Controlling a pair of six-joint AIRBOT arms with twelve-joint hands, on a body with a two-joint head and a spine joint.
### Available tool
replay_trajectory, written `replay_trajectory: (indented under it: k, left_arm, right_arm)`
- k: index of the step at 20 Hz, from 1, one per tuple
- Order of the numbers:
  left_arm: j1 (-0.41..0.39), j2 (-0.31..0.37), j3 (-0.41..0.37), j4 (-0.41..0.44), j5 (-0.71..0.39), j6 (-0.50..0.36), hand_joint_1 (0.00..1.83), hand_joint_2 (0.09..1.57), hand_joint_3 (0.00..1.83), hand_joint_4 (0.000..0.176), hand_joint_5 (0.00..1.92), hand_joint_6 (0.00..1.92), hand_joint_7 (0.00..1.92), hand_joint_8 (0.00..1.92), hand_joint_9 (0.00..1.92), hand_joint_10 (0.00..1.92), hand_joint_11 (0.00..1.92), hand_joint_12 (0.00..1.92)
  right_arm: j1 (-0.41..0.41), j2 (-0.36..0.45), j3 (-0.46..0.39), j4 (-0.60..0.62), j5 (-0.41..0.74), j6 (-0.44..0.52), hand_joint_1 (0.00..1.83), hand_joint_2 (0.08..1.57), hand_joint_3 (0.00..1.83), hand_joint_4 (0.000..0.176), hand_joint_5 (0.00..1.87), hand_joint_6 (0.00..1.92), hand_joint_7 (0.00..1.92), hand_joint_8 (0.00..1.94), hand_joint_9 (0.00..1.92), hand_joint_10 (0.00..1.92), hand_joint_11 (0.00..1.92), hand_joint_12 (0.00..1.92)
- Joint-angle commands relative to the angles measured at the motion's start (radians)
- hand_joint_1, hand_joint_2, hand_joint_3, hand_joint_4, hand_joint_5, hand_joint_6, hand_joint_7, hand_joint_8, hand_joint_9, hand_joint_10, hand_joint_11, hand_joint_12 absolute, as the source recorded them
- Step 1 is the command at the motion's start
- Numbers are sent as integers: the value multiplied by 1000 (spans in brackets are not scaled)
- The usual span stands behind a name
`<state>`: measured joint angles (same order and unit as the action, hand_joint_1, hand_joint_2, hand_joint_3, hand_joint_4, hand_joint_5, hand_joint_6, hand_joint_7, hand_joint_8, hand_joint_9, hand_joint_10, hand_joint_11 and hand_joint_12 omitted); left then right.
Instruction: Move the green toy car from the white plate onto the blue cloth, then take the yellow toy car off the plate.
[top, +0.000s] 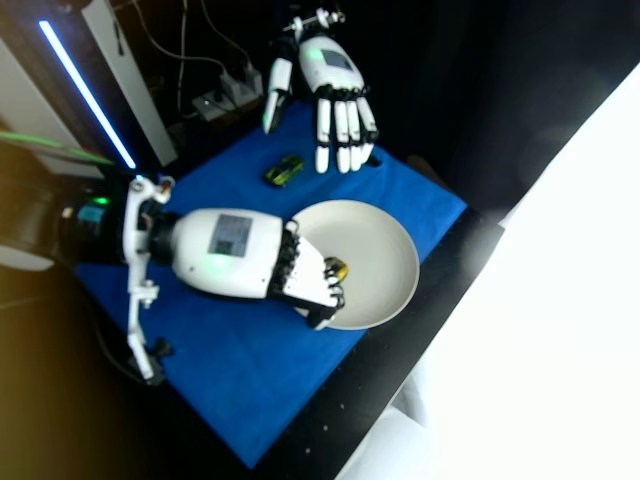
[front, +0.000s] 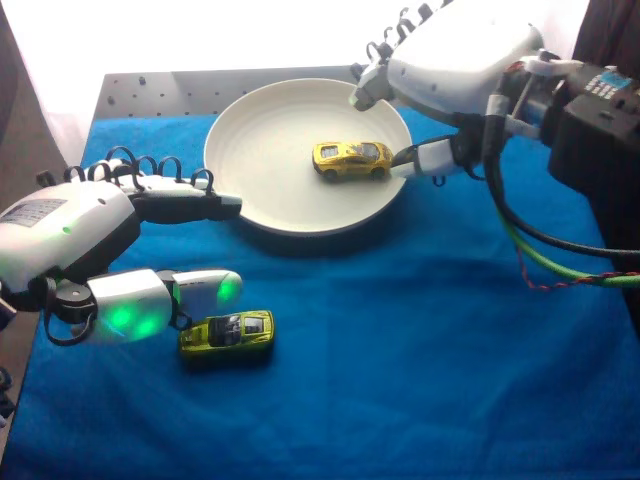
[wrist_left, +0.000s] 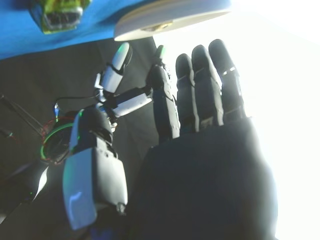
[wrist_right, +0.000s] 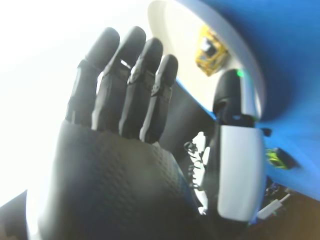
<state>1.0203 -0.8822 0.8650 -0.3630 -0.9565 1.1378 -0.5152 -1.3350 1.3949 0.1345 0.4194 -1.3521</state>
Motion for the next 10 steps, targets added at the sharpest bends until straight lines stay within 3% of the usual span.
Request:
replay_trajectory:
  k: [1,3,5,7,8,9,10]
  left_arm:
    - [-6,-3,0,14,-123,1,317,1108,1,110,547,13,435,19,340,127,0,974]
    - [-6,-3,0,11,-126,2,333,1096,0,112,551,11,434,14,332,114,0,954]
    - [-6,-4,0,11,-127,2,331,1093,0,112,560,9,433,8,337,99,0,979]
    - [-6,-5,0,10,-127,2,350,1106,2,111,559,5,425,3,331,83,0,1030]
    - [-6,-6,1,10,-127,2,350,1106,2,111,559,5,425,3,331,83,0,1030]
    - [-6,-6,1,10,-127,2,350,1106,2,116,557,4,423,2,328,79,0,1031]
    - [-6,-6,2,10,-127,2,366,1106,1,120,565,7,423,2,331,79,0,1030]
  right_arm:
    - [22,-6,8,-5,109,-4,996,935,0,0,765,11,621,1426,674,1663,639,1901]
    - [36,-24,26,-4,98,-4,973,947,1,0,758,6,540,1233,562,1525,531,1865]
    - [42,-38,41,-4,90,-4,942,939,0,0,782,15,460,921,400,1331,336,1787]
    - [45,-57,61,-4,80,-4,938,956,0,0,783,14,700,1509,761,1820,840,1915]
    - [46,-68,71,-4,71,-4,938,956,0,0,783,14,700,1509,761,1820,840,1915]
    - [47,-78,83,-4,62,-4,937,955,0,0,797,18,750,1698,873,1901,992,1920]
    - [47,-86,91,-4,56,-4,932,952,0,0,806,21,611,1469,652,1736,739,1921]
